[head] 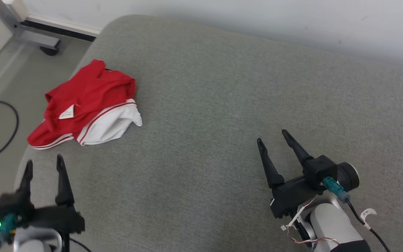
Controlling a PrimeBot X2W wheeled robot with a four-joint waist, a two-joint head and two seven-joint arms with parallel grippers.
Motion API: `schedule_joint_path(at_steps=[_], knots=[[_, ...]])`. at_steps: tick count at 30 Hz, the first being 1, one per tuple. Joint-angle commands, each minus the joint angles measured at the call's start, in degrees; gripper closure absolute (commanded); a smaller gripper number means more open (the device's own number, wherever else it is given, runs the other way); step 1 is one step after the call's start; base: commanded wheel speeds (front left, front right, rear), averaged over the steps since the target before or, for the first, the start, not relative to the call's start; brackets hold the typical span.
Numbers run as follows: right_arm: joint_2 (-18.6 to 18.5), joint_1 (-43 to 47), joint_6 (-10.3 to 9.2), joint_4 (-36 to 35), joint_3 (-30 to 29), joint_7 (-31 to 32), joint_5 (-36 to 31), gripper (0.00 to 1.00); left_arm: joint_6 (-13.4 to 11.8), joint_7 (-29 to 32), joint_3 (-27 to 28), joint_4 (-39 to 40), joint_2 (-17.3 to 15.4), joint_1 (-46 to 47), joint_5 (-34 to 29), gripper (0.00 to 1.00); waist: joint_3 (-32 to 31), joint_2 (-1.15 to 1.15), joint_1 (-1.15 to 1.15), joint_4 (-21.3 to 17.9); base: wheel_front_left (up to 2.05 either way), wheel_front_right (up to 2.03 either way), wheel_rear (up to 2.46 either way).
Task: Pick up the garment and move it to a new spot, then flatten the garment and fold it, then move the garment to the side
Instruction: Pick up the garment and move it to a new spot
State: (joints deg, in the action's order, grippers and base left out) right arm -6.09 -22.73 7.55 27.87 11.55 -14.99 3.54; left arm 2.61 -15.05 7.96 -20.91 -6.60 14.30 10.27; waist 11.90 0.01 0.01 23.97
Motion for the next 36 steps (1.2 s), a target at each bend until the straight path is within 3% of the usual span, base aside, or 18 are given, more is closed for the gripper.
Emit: schedule_joint_path(at_steps=[1, 7, 17, 23, 31, 32, 33, 34, 36], knots=[[-0.70, -0.81, -0.14, -0.56, 0.08, -0.21, -0.21, 0.00, 0.71, 0.09, -0.08, -1.77, -1.28, 2.89, 0.28, 0.00, 3.49, -0.01, -0.01, -3.36, 0.00, 0.00, 0.00], [-3.05, -2.15, -0.14, -2.69, -0.39, 0.34, -0.26, 0.00, 3.37, 3.25, -1.45, -8.71, -7.09, 13.58, 1.13, 0.00, 7.75, -0.01, -0.01, -6.73, 0.00, 0.00, 0.00], [-5.47, -3.15, -0.14, -6.36, -1.61, 1.60, 0.29, 0.00, 4.89, 7.64, -3.84, -19.79, -14.27, 26.13, 5.47, 0.00, 13.35, -0.01, -0.01, -11.69, 0.00, 0.00, 0.00], [-5.93, -3.24, -0.15, -7.55, -1.50, 1.95, 0.63, 0.00, 4.77, 11.27, -5.09, -26.50, -16.75, 30.57, 7.67, 0.00, 15.14, -0.01, -0.01, -13.90, 0.00, 0.00, 0.00], [-6.34, -2.76, -0.15, -7.81, -2.20, 2.13, 0.94, 0.00, 4.08, 12.28, -5.16, -34.46, -16.59, 32.62, 9.15, 0.00, 15.83, -0.01, -0.01, -15.34, 0.00, 0.00, 0.00], [-6.30, -2.71, -0.15, -7.69, -2.36, 2.09, 0.92, 0.00, 3.81, 11.83, -5.15, -35.19, -16.62, 32.76, 8.97, 0.54, 15.64, -0.01, -0.01, -15.41, 0.00, 0.00, 0.00], [-6.30, -2.71, -0.15, -7.69, -2.36, 2.09, 0.92, 0.00, 3.81, 11.83, -5.15, -35.19, -16.62, 32.76, 8.97, 0.54, 15.64, -0.01, -0.01, -15.41, 0.00, 0.00, 0.00], [-6.15, -2.73, -0.15, -7.63, -2.44, 2.07, 0.90, 0.00, 3.78, 11.36, -5.07, -35.84, -16.61, 32.90, 9.15, 1.00, 15.48, -0.01, -0.01, -15.48, 0.00, 0.00, 0.00], [-5.58, -2.81, -0.15, -7.66, -2.61, 1.86, 0.78, 0.00, 3.89, 9.23, -4.92, -36.65, -16.85, 33.11, 9.38, 1.00, 14.92, -0.01, -0.01, -15.66, 0.00, 0.00, 0.00]])
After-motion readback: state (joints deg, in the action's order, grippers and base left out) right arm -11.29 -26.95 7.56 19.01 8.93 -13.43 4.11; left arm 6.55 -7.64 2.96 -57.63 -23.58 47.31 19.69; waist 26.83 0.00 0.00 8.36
